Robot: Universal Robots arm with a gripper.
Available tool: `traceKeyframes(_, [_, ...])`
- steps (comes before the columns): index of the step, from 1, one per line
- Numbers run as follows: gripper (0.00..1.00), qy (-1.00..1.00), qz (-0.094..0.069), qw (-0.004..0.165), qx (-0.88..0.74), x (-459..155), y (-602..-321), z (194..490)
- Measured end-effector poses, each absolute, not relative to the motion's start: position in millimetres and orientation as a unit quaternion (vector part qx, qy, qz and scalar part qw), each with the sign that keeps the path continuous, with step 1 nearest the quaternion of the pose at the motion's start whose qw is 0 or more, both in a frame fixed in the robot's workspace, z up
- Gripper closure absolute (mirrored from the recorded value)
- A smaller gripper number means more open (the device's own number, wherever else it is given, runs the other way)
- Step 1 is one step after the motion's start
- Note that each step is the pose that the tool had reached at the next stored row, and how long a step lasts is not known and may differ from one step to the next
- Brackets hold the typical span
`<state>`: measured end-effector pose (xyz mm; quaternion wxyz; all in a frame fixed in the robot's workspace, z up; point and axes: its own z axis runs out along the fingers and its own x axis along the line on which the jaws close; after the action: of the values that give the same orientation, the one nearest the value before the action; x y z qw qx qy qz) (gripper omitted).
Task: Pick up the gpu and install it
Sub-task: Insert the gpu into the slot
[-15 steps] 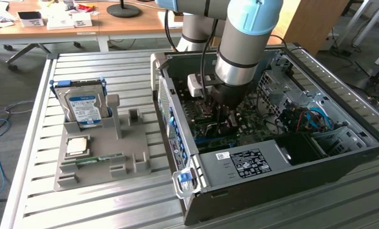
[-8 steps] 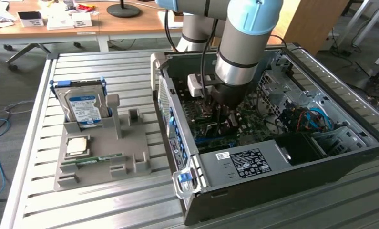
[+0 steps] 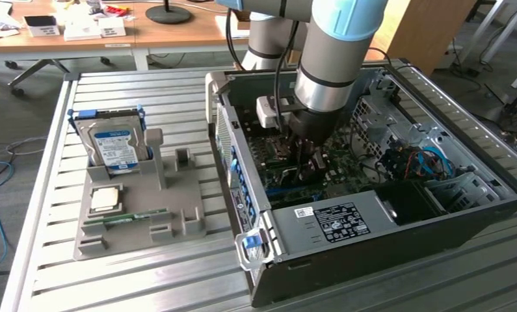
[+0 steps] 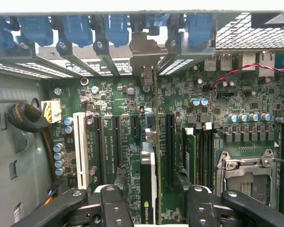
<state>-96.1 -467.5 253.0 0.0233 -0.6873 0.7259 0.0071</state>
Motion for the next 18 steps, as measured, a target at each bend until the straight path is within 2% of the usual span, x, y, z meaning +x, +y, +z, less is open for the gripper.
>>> traceKeyframes(18, [0.48, 0.726, 0.007, 0.023, -0.687, -96.2, -467.5, 261.6])
